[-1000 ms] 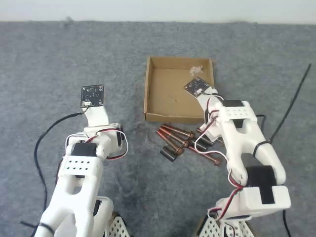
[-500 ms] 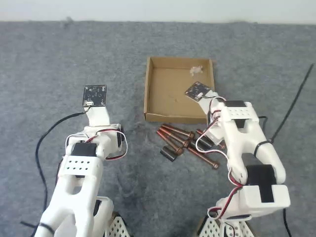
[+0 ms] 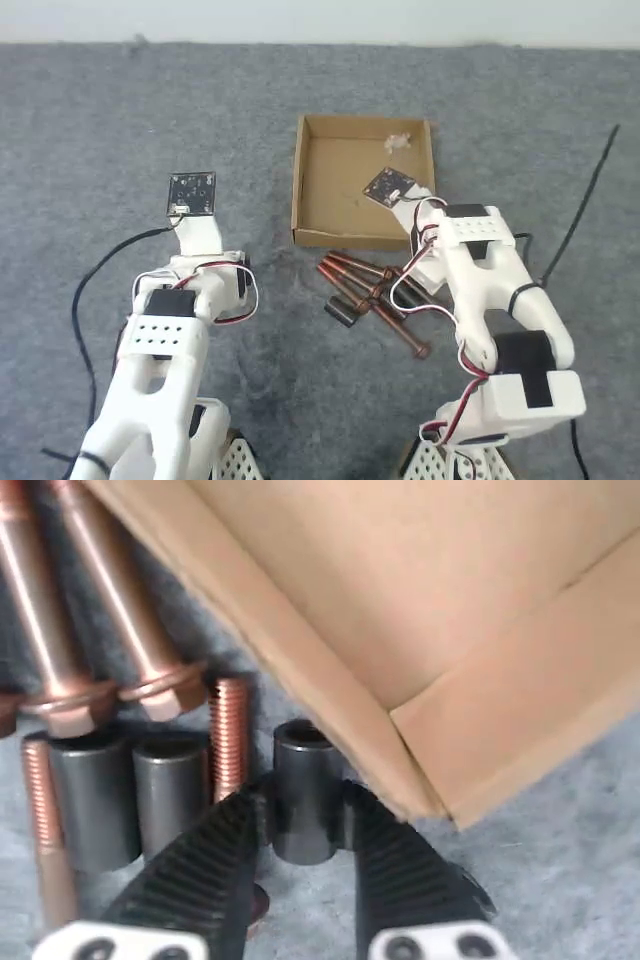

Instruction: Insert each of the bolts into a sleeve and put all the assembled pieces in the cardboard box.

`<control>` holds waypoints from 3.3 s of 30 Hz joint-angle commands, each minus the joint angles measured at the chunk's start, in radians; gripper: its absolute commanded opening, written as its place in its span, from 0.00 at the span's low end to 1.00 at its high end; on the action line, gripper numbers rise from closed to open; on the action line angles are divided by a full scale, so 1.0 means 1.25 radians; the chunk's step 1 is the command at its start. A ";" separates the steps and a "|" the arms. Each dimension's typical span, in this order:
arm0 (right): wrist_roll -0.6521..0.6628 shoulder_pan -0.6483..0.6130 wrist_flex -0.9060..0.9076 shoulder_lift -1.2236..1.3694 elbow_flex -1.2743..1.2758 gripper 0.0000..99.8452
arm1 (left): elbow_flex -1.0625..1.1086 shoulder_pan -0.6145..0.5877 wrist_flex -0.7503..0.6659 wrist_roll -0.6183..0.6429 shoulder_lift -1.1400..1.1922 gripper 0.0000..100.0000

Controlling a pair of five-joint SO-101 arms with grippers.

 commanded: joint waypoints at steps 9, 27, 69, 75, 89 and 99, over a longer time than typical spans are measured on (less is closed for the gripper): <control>-0.260 0.105 -0.014 -0.035 -0.009 0.01 | -0.007 0.000 -0.018 -0.007 -0.001 0.11; -0.463 0.327 -0.107 -0.348 0.286 0.01 | -0.036 0.120 -0.006 -0.031 0.002 0.11; -0.511 0.349 -0.172 -0.310 0.268 0.01 | -0.440 0.725 0.188 -0.757 0.532 0.10; -0.509 0.349 -0.172 -0.310 0.268 0.01 | -0.446 0.757 0.130 -0.756 0.539 0.10; -0.511 0.387 -0.171 -0.315 0.265 0.01 | -0.499 0.783 0.139 -0.773 0.541 0.10; -0.511 0.387 -0.171 -0.312 0.264 0.01 | -0.483 0.783 0.141 -0.792 0.571 0.11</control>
